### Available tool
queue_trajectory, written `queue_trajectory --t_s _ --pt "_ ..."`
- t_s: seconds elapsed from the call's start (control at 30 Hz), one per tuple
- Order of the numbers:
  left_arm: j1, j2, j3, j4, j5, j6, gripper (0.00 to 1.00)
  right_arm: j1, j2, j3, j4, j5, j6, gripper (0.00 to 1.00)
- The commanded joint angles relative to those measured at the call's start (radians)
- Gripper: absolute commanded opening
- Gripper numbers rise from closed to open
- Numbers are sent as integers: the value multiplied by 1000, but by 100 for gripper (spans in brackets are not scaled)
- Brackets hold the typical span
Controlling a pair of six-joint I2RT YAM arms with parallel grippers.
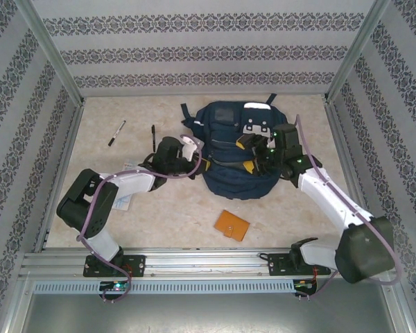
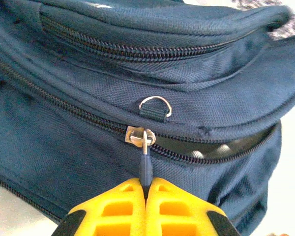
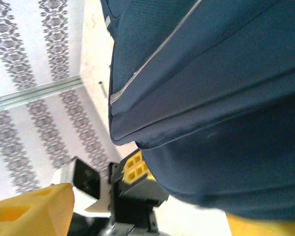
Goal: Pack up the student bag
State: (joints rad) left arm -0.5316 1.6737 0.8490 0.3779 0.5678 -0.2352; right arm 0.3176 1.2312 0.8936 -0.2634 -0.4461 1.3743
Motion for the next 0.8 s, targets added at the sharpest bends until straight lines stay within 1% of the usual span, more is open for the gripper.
queue_trajectory --t_s 0.0,0.03,0.1,0.2,0.23,0.3,0.37,0.43,0.47,0.53,0.67,0.73,0.77 --pt "-71 -24 55 93 35 -96 0 84 -23 -3 -141 305 54 82" --pt "-85 -19 50 138 35 -133 0 117 -22 -1 -179 358 86 83" --pt "-109 -17 46 198 30 -173 0 160 -14 -2 -202 426 140 81" --pt "-145 -23 57 201 22 -176 0 187 24 -1 -176 485 174 74" --pt "-152 -26 55 205 20 -175 0 190 40 1 -170 498 183 70" --pt "-156 -33 40 205 9 -164 0 186 68 -7 -96 488 164 56" --pt "-150 -50 19 181 -22 -136 0 186 84 4 -68 476 147 40" --pt "-137 -73 -6 139 -53 -99 0 188 88 25 -77 474 106 20" --pt "-128 -84 -16 124 -66 -85 0 189 83 31 -85 476 91 12" --pt "-97 -100 -38 94 -95 -64 0 190 62 33 -107 483 58 0" --pt "-27 -108 -37 0 -161 -21 0 187 8 34 -162 454 -5 0" --pt "12 -92 -14 -44 -170 12 0 187 -19 37 -186 431 -30 0" --pt "26 -80 -3 -54 -158 26 0 187 -29 36 -192 419 -32 0"
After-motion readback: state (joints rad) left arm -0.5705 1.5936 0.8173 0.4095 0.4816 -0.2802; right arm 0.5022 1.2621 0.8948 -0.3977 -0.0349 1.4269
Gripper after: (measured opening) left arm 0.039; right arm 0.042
